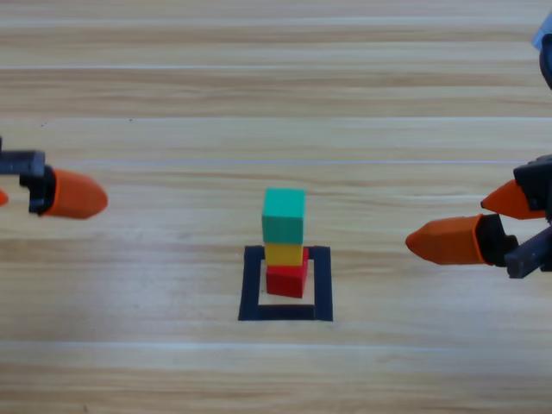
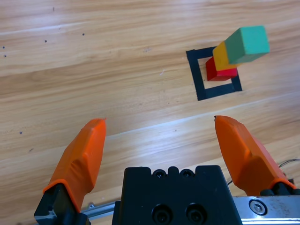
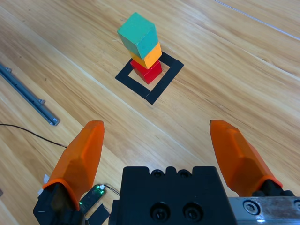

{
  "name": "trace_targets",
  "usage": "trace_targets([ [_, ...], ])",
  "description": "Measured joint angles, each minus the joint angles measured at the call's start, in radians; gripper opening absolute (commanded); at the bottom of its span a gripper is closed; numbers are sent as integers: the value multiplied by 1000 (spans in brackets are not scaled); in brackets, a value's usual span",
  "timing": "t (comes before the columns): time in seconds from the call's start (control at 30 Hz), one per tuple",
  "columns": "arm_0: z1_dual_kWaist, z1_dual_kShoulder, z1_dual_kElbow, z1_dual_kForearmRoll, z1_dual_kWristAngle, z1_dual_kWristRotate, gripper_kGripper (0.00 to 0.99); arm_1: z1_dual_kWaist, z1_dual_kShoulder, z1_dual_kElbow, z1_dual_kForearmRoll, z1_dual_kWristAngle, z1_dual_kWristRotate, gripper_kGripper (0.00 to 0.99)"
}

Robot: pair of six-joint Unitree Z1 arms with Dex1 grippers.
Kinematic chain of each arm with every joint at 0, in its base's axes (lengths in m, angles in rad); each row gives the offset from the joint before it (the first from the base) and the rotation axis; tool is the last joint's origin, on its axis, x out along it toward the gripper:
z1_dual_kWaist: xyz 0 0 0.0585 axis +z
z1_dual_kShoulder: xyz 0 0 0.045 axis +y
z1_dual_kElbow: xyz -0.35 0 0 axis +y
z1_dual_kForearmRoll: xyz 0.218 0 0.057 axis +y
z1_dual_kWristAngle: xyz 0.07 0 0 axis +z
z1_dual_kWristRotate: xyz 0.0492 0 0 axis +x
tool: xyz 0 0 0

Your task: Stack the blocks in the rectangular block: red at the bottom, yellow in the middle, green on top

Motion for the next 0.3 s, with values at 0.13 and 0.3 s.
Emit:
trace_targets([
  [0.13, 0, -40, 37, -4, 0, 16, 990, 0, 0, 0, 0, 0, 0, 990],
  [0.3, 0, -73, 59, -6, 0, 35, 990, 0, 0, 0, 0, 0, 0, 990],
])
